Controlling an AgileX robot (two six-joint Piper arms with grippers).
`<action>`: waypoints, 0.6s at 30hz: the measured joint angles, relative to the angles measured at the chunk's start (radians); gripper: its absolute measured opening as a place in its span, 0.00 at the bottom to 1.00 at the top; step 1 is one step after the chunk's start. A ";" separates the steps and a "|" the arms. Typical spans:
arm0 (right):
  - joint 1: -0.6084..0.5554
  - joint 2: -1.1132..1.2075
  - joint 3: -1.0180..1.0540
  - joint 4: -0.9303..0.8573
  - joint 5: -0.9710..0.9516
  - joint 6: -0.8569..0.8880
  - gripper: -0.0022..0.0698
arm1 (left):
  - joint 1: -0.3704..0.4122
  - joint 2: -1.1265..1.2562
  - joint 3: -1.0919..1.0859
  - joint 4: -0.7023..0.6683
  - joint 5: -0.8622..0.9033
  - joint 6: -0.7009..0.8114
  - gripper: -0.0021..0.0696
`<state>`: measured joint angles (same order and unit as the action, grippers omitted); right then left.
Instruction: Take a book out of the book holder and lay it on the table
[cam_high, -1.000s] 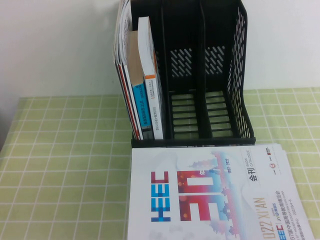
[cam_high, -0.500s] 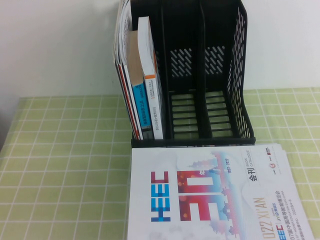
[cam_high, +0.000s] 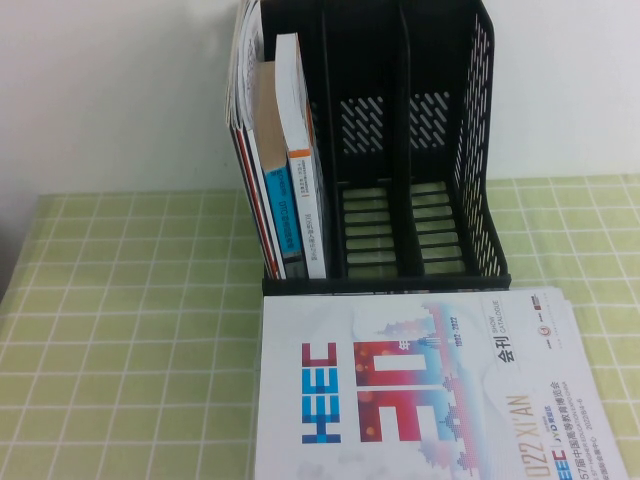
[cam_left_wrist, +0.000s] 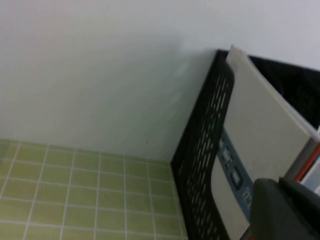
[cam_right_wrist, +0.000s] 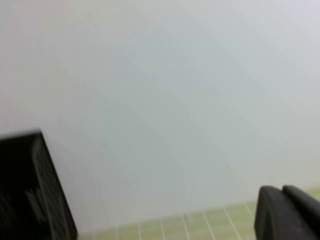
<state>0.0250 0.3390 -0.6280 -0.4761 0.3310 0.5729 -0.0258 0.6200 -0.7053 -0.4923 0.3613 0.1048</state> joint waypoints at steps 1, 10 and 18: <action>0.000 0.028 0.000 0.033 0.041 -0.061 0.03 | 0.000 0.037 -0.007 -0.008 -0.006 0.008 0.03; 0.011 0.106 0.000 0.445 0.156 -0.459 0.03 | -0.037 0.219 -0.033 -0.176 -0.040 0.239 0.03; 0.026 0.162 0.026 1.227 0.289 -1.213 0.03 | -0.152 0.481 -0.275 -0.393 0.120 0.683 0.03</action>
<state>0.0511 0.5006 -0.6018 0.7514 0.6204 -0.6402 -0.1778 1.1014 -0.9799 -0.8854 0.4809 0.7881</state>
